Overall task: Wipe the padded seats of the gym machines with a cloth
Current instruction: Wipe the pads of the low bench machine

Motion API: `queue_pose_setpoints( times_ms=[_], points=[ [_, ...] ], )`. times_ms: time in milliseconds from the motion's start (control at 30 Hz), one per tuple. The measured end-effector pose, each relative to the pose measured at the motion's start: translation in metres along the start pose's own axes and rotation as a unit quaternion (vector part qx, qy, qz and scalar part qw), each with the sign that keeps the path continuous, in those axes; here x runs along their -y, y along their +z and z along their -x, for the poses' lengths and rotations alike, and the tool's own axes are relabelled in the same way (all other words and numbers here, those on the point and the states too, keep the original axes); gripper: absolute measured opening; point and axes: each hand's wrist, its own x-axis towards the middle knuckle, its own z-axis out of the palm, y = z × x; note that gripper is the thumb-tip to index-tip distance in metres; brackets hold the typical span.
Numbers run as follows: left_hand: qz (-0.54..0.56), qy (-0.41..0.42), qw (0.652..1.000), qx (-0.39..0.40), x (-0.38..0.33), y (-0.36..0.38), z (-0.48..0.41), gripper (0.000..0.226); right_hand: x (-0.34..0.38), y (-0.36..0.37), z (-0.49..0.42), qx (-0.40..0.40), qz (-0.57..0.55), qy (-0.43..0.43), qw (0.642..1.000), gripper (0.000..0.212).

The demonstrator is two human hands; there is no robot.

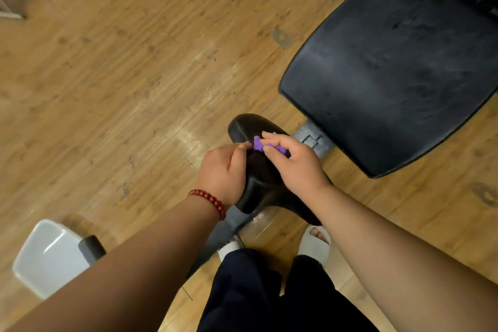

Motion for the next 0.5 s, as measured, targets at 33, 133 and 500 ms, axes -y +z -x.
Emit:
queue_pose_setpoints(
  times_ms=[33,133,500],
  points=[
    [-0.014,-0.003,1.000,-0.007,-0.001,0.000,0.001,0.040,0.001,0.001,-0.003,-0.002,0.007,0.010,1.000,0.026],
    [-0.045,-0.004,0.999,-0.029,-0.003,0.002,0.007,0.046,0.005,0.005,0.009,0.005,0.005,-0.024,1.000,0.030],
    [0.031,-0.031,0.993,-0.107,-0.005,0.015,0.021,0.049,0.003,-0.002,0.011,0.036,0.007,-0.099,0.994,0.029]
  ],
)
